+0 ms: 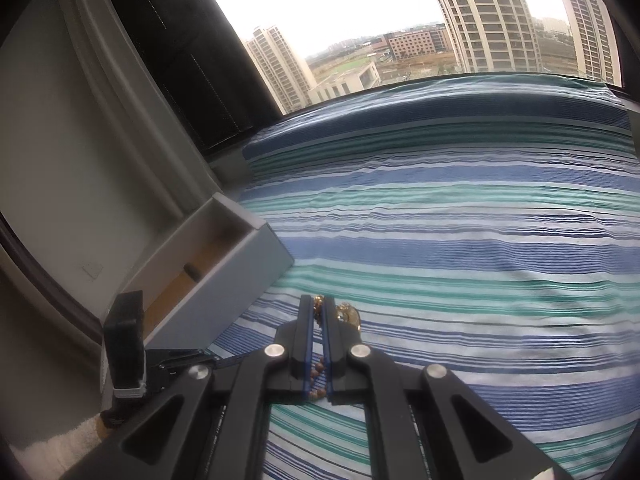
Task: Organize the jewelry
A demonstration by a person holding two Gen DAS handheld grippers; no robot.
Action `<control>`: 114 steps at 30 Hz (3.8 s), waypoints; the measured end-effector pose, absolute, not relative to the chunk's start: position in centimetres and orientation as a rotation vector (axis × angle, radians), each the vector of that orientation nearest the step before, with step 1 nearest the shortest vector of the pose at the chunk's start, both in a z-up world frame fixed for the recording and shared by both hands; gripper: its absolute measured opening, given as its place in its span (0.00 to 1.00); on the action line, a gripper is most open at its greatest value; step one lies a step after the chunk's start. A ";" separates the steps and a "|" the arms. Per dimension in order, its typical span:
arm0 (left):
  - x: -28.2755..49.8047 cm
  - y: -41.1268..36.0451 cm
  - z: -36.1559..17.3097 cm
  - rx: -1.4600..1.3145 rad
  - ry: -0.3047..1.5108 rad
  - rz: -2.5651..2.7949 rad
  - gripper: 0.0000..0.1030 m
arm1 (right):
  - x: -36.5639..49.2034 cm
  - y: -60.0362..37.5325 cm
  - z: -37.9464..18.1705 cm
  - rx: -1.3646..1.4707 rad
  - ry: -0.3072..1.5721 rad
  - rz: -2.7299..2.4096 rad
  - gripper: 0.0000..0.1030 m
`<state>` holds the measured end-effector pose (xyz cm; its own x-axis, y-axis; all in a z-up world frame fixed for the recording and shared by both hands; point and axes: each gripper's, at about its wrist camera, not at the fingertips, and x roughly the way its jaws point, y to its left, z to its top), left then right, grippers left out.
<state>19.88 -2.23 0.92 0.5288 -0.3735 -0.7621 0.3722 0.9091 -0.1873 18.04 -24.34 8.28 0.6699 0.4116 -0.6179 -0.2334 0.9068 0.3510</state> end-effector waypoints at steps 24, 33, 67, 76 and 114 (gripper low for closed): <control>22.9 -7.0 -3.1 0.131 0.945 -0.498 0.10 | 16.0 -23.4 8.6 0.262 0.746 0.390 0.04; 17.0 2.5 7.3 -0.103 0.771 -0.491 0.10 | 17.3 -20.8 10.3 0.222 0.744 0.435 0.04; 15.4 37.0 -1.9 -0.394 0.923 0.250 0.17 | 31.6 16.1 -2.8 -0.192 1.138 0.779 0.07; 12.4 31.2 1.4 -0.099 0.771 0.450 0.99 | 28.1 13.9 0.4 -0.231 0.973 0.680 0.65; 7.5 26.8 2.7 -0.265 0.847 0.605 0.99 | 20.9 11.9 3.8 -0.429 0.737 0.504 0.81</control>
<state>7.49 26.83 2.73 0.5083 0.3931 -0.7662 -0.5966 0.8024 0.0158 20.93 11.91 3.76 0.6329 0.2804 -0.7217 -0.5713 0.7982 -0.1909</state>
